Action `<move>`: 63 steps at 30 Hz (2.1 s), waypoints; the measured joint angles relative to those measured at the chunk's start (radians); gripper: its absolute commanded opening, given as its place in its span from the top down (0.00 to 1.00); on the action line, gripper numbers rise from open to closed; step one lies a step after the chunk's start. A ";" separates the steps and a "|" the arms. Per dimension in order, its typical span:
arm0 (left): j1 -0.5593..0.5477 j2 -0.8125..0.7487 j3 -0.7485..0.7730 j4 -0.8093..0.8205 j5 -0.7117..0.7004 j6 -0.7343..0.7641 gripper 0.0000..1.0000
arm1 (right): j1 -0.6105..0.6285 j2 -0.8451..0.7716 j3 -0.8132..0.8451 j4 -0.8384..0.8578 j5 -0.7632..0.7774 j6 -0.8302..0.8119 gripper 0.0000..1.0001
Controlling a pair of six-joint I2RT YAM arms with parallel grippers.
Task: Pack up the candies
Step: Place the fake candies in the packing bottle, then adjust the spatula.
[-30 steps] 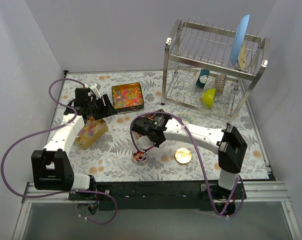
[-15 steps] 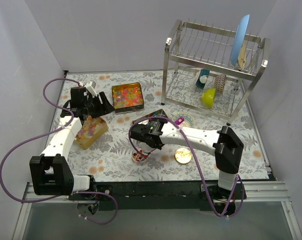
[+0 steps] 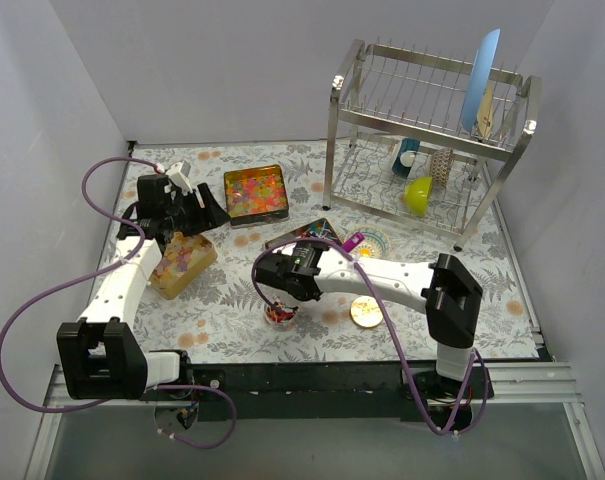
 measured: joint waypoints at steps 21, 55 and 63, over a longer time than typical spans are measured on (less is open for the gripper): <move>-0.002 -0.160 -0.142 0.002 0.542 0.041 0.38 | -0.264 0.078 0.439 -0.031 -0.439 0.105 0.99; -0.040 0.204 -0.074 -0.057 0.920 0.146 1.00 | -0.411 -0.180 0.134 0.262 -1.094 0.177 0.63; -0.037 0.205 -0.063 -0.076 0.953 0.142 1.00 | -0.489 -0.202 0.117 0.292 -1.291 0.180 0.66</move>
